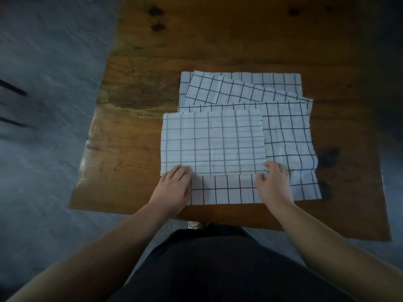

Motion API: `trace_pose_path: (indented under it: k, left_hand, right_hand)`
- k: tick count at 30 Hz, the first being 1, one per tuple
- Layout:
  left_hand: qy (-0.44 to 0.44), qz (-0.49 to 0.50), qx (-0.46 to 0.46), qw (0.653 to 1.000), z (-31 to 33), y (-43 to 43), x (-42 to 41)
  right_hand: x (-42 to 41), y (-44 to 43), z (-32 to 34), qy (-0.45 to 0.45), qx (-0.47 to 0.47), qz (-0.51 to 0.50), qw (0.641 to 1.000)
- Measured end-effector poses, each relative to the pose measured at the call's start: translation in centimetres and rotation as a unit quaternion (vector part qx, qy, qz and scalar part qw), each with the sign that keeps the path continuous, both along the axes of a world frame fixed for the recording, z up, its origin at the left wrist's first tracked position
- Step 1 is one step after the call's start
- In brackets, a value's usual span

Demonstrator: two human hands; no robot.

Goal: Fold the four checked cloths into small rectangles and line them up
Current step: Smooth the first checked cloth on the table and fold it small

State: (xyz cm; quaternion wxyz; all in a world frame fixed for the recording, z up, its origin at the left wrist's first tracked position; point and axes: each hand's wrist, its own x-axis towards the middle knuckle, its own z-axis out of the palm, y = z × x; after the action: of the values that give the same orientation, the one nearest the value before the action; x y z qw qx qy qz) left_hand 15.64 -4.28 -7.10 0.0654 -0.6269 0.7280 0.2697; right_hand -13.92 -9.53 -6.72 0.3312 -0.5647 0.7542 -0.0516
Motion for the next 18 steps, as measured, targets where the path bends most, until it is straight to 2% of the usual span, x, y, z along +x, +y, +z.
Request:
trace_pose_path:
  k: [5, 9, 13, 18]
  left_hand:
    - [0.022, 0.059, -0.023, 0.998, 0.8, -3.6, -2.6]
    - [-0.022, 0.034, -0.037, 0.999, 0.6, -7.1, -3.8]
    - [-0.064, -0.001, 0.004, 0.998, -0.3, -9.2, -3.5]
    - [-0.069, -0.007, 0.054, 0.996, -0.5, -9.5, -3.0]
  right_hand:
    - [0.4, -3.2, 0.0, -0.004, 0.039, -0.042, 0.998]
    - [0.7, -3.5, 0.0, 0.022, 0.064, -0.041, 0.997]
    - [1.2, -3.8, 0.2, 0.027, 0.08, -0.042, 0.996]
    - [1.3, -4.4, 0.6, 0.008, 0.117, -0.089, 0.989]
